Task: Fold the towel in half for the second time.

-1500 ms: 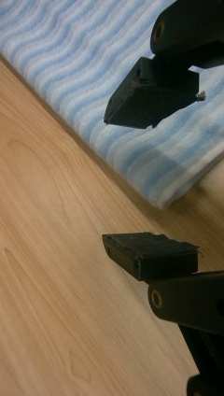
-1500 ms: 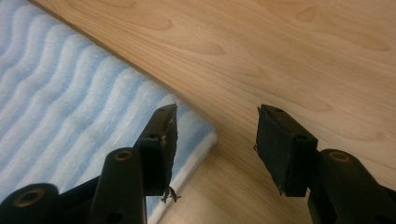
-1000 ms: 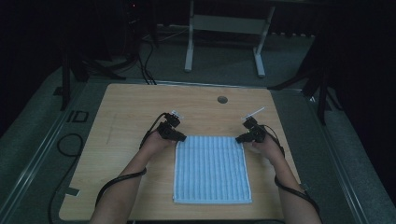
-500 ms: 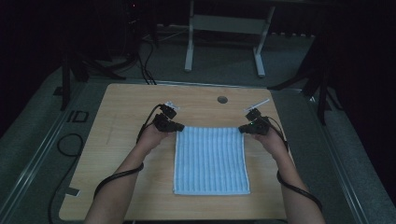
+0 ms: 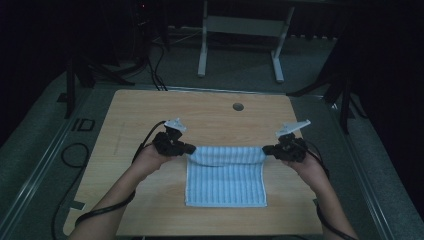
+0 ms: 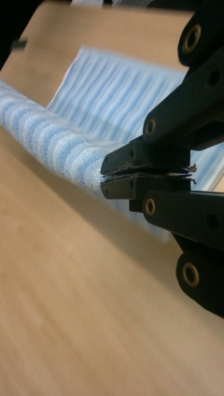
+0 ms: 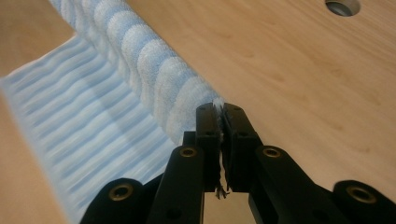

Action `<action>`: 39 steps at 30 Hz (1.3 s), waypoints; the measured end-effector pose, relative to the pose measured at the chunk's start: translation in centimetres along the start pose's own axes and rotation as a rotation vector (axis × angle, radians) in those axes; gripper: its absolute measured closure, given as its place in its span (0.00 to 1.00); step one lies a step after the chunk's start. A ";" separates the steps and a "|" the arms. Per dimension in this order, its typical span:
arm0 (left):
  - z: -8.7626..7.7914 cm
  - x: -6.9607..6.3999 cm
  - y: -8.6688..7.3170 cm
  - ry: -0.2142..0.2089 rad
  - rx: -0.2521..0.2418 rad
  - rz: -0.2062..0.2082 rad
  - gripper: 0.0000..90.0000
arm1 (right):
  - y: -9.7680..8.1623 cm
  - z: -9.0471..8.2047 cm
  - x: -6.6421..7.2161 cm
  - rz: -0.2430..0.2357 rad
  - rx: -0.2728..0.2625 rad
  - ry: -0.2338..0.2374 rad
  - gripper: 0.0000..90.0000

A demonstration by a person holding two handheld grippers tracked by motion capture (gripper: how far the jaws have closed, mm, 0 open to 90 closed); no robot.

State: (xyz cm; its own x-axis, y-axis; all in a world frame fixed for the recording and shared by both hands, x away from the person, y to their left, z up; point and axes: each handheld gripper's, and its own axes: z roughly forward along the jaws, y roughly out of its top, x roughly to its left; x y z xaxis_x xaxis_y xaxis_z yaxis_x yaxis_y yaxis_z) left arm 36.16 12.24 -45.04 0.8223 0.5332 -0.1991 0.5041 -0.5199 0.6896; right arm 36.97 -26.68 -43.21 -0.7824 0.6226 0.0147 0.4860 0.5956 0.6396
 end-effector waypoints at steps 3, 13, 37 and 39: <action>-0.4 -1.6 -1.2 -0.014 0.002 0.023 0.96 | -1.7 -1.1 1.8 -0.015 -0.034 0.016 0.95; 1.0 -6.1 -5.5 -0.071 0.069 0.069 0.95 | -7.2 -1.8 6.6 -0.025 -0.022 0.038 0.95; 6.5 -4.5 -7.1 -0.020 0.137 0.025 0.56 | -8.0 5.5 6.1 -0.003 0.089 0.044 0.63; 6.7 -4.2 -7.2 -0.025 0.122 0.007 0.57 | -8.1 6.1 5.9 -0.008 0.104 0.031 0.63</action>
State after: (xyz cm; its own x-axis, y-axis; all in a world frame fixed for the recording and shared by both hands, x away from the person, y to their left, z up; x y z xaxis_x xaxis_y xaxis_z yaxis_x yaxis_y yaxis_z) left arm 30.82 9.28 -53.84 0.8312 0.5135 -0.2131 0.5259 -0.6017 0.6012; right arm 30.81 -24.71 -52.99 -0.7974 0.6024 0.0346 0.5160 0.6511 0.5567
